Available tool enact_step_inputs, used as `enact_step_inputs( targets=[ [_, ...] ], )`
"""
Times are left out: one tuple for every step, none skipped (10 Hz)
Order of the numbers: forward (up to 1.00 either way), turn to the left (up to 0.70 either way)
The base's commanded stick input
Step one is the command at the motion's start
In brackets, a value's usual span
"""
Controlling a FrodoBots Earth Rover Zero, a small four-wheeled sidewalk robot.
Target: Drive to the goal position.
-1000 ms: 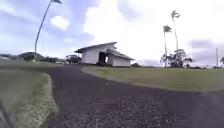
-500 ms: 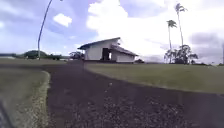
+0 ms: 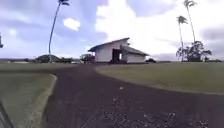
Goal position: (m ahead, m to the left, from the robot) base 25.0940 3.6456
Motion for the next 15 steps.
enact_step_inputs(
  targets=[
    [0.70, 0.00],
    [0.70, 0.00],
    [0.70, 0.00],
    [0.70, 0.00],
    [0.70, 0.00],
    [0.70, 0.00],
    [0.70, 0.00],
    [0.70, 0.00],
    [0.70, 0.00],
    [0.70, 0.01],
    [0.70, 0.13],
    [0.70, 0.35],
    [0.70, 0.35],
    [0.70, 0.35],
    [0.70, 0.35]
  ],
)
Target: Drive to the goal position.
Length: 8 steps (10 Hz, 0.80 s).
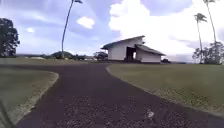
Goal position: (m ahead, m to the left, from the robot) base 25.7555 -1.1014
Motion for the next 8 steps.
enact_step_inputs(
  targets=[
    [0.70, 0.35],
    [0.70, 0.35],
    [0.70, 0.35],
    [0.70, 0.35],
    [0.70, 0.35],
    [0.70, 0.35],
    [0.70, 0.35],
    [0.70, 0.35]
  ],
)
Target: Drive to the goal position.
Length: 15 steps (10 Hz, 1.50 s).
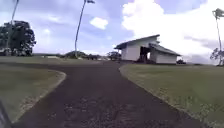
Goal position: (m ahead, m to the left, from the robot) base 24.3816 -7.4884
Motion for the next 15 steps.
enact_step_inputs(
  targets=[
    [0.70, 0.31],
    [0.70, 0.27],
    [0.70, 0.00],
    [0.70, 0.00],
    [0.70, 0.00],
    [0.70, 0.00],
    [0.70, 0.00],
    [0.70, 0.00],
    [0.70, 0.00],
    [0.70, 0.00],
    [0.70, 0.00],
    [0.70, 0.00],
    [0.70, 0.00],
    [0.70, 0.00],
    [0.70, 0.00]
  ],
)
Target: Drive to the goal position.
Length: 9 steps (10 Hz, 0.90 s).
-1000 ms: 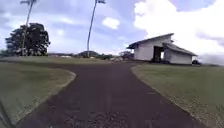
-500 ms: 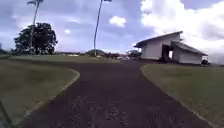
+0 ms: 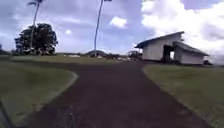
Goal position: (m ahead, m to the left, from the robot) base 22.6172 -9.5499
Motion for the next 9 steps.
enact_step_inputs(
  targets=[
    [0.70, 0.00],
    [0.70, 0.00],
    [0.70, 0.00],
    [0.70, 0.00],
    [0.70, 0.00],
    [0.70, 0.00],
    [0.70, 0.00],
    [0.68, 0.00],
    [0.63, 0.00]
  ],
)
